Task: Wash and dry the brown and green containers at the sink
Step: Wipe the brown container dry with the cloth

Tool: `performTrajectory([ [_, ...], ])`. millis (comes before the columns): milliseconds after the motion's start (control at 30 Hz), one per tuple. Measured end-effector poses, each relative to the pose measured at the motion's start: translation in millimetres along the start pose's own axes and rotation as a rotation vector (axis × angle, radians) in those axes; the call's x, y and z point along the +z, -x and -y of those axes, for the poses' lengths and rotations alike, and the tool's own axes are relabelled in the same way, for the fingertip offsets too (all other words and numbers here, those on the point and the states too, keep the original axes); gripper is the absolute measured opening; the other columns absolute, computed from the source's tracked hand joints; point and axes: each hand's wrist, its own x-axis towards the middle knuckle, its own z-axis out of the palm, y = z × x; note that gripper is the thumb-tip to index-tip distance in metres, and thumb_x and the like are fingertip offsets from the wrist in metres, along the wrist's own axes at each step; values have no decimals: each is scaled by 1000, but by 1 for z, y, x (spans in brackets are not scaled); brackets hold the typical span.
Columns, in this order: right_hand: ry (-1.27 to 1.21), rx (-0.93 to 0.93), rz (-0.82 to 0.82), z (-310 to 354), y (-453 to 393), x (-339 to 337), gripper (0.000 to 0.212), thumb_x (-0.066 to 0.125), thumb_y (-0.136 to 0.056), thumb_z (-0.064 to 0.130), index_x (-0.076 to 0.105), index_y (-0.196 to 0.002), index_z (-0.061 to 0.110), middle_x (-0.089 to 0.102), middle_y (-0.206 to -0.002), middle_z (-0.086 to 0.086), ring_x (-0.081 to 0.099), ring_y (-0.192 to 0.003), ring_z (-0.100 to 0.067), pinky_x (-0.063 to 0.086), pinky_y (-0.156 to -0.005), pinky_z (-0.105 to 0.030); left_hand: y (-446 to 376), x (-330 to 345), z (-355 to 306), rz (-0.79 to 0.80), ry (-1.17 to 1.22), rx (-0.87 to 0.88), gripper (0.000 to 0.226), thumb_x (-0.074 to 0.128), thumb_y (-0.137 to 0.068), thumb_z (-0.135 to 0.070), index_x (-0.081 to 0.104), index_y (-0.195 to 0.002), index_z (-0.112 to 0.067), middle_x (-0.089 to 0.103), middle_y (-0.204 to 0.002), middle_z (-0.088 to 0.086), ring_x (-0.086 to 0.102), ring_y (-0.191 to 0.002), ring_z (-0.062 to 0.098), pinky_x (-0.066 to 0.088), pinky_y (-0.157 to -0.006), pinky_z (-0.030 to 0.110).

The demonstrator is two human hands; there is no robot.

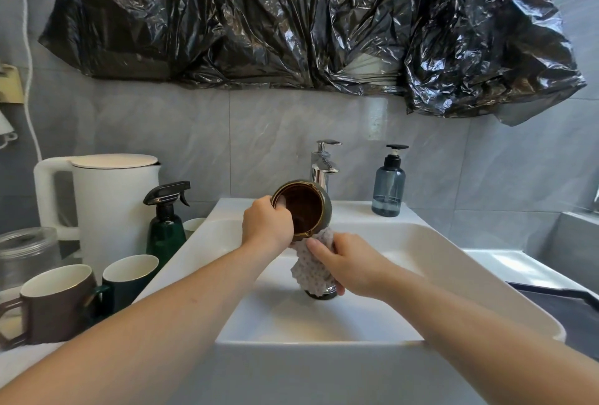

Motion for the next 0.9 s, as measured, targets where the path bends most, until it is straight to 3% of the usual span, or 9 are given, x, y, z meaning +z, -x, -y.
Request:
performTrajectory([
  [67, -7, -39, -28, -4, -3, 3, 39, 41, -104, 61, 62, -107, 28, 69, -101, 3, 62, -77, -11, 51, -68, -29, 0, 1, -3, 28, 52, -42, 38, 42, -111, -33, 70, -115, -8, 69, -112, 15, 62, -98, 37, 59, -75, 41],
  [167, -120, -50, -148, -5, -5, -2, 49, 41, -100, 68, 63, -121, 29, 71, -103, 6, 62, -72, -5, 51, -62, -25, 5, 0, -4, 88, 59, -99, 36, 45, -107, -31, 72, -112, -8, 71, -113, 15, 66, -94, 36, 58, -74, 38],
  [233, -194, -46, -251, -5, -7, -5, 46, 40, -101, 66, 62, -117, 30, 71, -95, 8, 60, -66, -4, 48, -57, -22, 6, 1, -2, 167, 69, -87, 31, 47, -102, -25, 74, -103, -9, 75, -103, 15, 74, -79, 35, 62, -64, 38],
  [367, -171, -36, -432, -14, -13, -10, 38, 39, -103, 62, 61, -109, 32, 70, -93, 8, 64, -80, -14, 53, -73, -35, 15, 3, -2, 366, 34, 2, 27, 49, -98, -18, 69, -83, -11, 72, -71, 9, 71, -47, 27, 57, -50, 29],
  [467, -103, -5, -444, -14, -13, -13, 35, 39, -105, 55, 63, -107, 30, 70, -97, 6, 65, -90, -15, 51, -70, -27, 18, 8, 1, 392, -118, 117, 31, 51, -100, -32, 68, -81, -14, 70, -67, 5, 73, -51, 27, 57, -58, 29],
  [600, -71, -35, -430, -9, -12, -11, 31, 42, -100, 53, 64, -105, 32, 72, -94, 9, 67, -92, -16, 56, -83, -39, 16, 12, 0, 260, -120, 239, 33, 51, -101, -42, 71, -89, -19, 74, -88, 7, 70, -76, 36, 62, -71, 44],
  [700, -118, -22, -342, -11, -13, -7, 31, 52, -92, 26, 61, -121, 31, 73, -104, 6, 67, -99, -18, 55, -91, -40, 13, 12, 2, 142, -140, 271, 27, 53, -104, -34, 74, -93, -21, 75, -95, 7, 63, -88, 35, 47, -73, 34],
  [800, -213, 44, -204, -10, -11, -5, 44, 56, -81, 30, 54, -125, 28, 72, -101, -1, 68, -84, -18, 60, -72, -35, 12, 9, 3, 48, -145, 274, 28, 52, -106, -33, 70, -92, -17, 73, -95, 10, 62, -93, 37, 41, -70, 37],
  [900, -272, 117, -100, -7, -9, -7, 10, 56, -96, 20, 57, -106, 20, 71, -92, -8, 60, -55, -11, 42, -40, -18, 10, 7, 3, 15, -129, 290, 28, 51, -106, -31, 62, -87, -14, 70, -88, 11, 58, -85, 36, 39, -67, 38],
])
